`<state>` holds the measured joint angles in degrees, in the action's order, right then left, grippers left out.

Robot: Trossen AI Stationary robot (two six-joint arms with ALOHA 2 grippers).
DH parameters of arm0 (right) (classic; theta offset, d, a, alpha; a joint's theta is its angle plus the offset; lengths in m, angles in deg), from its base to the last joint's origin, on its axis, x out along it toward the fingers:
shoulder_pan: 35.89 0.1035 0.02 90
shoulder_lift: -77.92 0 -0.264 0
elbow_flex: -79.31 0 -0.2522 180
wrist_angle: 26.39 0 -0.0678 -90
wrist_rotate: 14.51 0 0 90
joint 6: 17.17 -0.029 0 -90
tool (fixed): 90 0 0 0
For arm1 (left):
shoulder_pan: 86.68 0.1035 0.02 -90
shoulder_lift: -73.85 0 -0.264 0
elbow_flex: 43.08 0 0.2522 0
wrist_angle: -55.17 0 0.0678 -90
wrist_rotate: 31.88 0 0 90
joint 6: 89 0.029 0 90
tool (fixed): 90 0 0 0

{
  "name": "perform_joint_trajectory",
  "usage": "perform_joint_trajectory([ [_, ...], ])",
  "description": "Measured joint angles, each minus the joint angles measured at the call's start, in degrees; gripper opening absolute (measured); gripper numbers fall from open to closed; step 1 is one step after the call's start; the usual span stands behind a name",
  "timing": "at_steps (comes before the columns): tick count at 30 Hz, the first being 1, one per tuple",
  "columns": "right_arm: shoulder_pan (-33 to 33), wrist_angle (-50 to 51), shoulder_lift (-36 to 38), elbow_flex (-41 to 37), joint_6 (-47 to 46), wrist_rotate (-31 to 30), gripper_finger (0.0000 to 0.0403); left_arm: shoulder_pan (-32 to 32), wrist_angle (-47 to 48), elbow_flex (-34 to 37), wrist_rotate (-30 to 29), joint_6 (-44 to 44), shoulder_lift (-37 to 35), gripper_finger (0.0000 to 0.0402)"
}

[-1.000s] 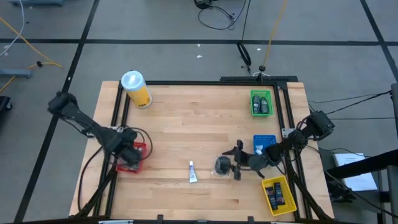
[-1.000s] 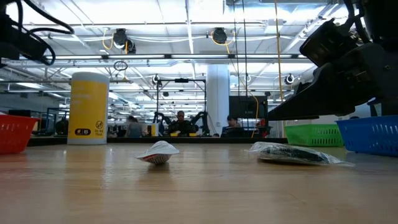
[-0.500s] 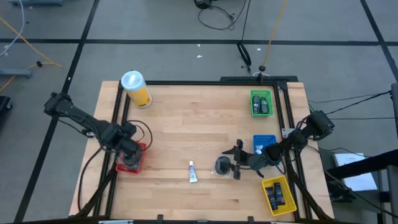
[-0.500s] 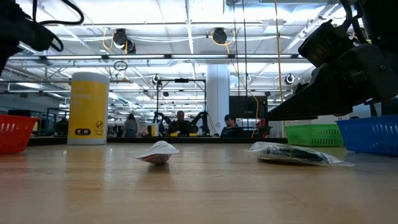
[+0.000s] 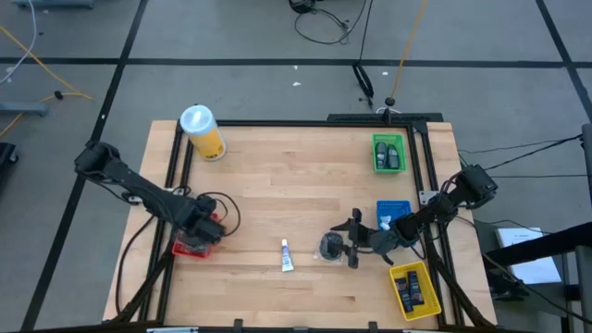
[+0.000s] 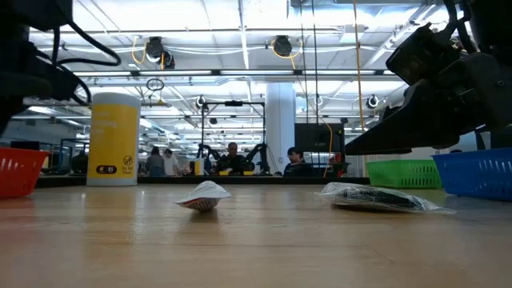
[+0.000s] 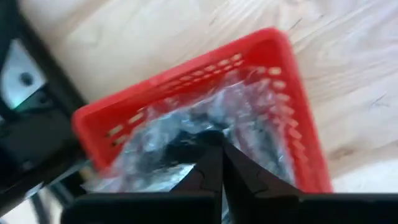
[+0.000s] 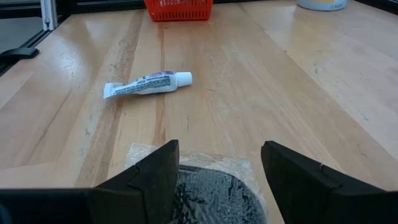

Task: Pick & Place Travel size toiletries
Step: Put the hair comb into the red bin

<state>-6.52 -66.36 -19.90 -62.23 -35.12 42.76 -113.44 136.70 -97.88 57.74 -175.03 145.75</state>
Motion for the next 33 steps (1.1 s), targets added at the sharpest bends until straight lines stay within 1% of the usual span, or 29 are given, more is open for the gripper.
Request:
perform_joint_trajectory([
  [3, 0.0, 0.0, 0.0, 0.0, 0.0, 0.0, 0.0222, 0.5, -3.8, 0.0, -3.0, 2.2, 1.0, 0.0018],
  [6, 0.0, 0.0, 0.0, 0.0, 0.1, 0.0, 0.0222, 1.2, -6.2, 0.0, -4.8, 4.1, 0.5, 0.0019],
  [11, 0.0, 0.0, 0.0, 0.0, 0.6, 0.0, 0.0222, 1.4, -3.2, -2.3, -5.7, 2.8, -4.5, 0.0003],
  [13, 0.0, 0.0, 0.0, 0.0, 0.6, 0.0, 0.0222, 0.8, -2.9, -3.2, -4.7, 1.2, -6.8, 0.0007],
  [14, 0.0, 0.0, 0.0, 0.0, 0.6, 0.0, 0.0222, 0.7, -3.1, -3.3, -2.8, 0.1, -7.7, 0.0008],
  [16, 0.0, 0.0, 0.0, 0.0, 0.6, 0.0, 0.0222, 0.7, -2.5, -2.9, 0.7, -1.9, -8.2, 0.0008],
  [18, 0.0, 0.0, 0.0, 0.0, 0.5, 0.0, 0.0222, 0.5, -0.5, -1.9, 2.1, -3.7, -7.9, 0.0003],
  [20, 0.0, 0.1, 0.0, 0.0, -0.1, 0.0, 0.0222, 0.3, 0.3, -0.6, 3.8, -6.4, -7.0, 0.0003],
  [22, 0.0, 0.0, 0.0, 0.0, -0.7, 0.0, 0.0222, 0.3, 0.2, 1.0, 6.5, -7.1, -5.4, 0.0004],
  [27, 0.0, 0.2, 0.0, 0.0, -0.7, 0.0, 0.0222, 0.3, -0.4, 1.1, 7.8, -7.3, -0.2, 0.0003],
  [30, 0.0, 0.2, 0.0, 0.0, -0.7, 0.0, 0.0222, 0.8, -1.0, 1.1, 8.9, -5.1, 3.9, 0.0001],
  [33, 0.0, 0.2, 0.0, 0.0, -0.7, 0.0, 0.0222, 0.9, -3.9, 1.1, 8.5, -1.8, 5.8, 0.0004],
])
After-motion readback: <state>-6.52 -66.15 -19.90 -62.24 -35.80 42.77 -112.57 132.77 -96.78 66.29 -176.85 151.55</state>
